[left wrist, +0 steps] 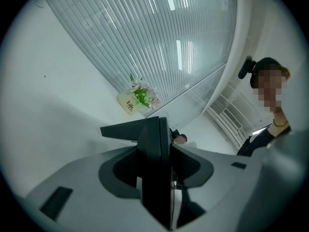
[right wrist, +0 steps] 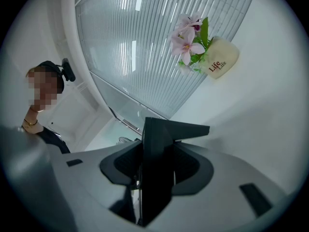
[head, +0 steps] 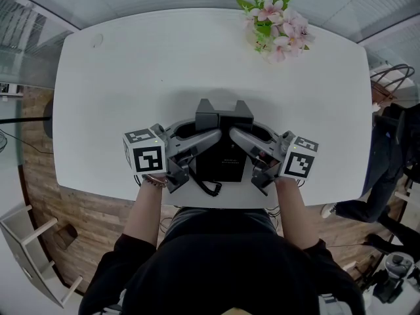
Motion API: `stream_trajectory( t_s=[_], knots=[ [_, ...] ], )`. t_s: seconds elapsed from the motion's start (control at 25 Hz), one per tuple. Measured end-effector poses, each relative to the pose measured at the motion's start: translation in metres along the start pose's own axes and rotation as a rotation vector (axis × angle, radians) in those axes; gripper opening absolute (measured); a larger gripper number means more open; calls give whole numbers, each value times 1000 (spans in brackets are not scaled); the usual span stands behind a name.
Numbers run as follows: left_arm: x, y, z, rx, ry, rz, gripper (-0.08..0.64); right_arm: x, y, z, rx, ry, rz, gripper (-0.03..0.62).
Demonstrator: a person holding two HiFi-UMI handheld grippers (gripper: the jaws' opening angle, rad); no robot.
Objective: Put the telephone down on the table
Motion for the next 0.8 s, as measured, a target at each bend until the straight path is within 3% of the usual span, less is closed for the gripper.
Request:
stream_trajectory(
  t_s=[0.8],
  knots=[
    [-9, -1, -1, 10, -6, 78, 205, 7, 1, -4, -24, -11, -88, 186]
  ],
)
Point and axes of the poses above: the fingertips, and each gripper's own axes: z backward along the fingers, x to its right, y out of its top, the point moved 7 cm from there along z, backward along the fingers, and after that the axes turned 11 degrees about -x, right-handed, at the moved point
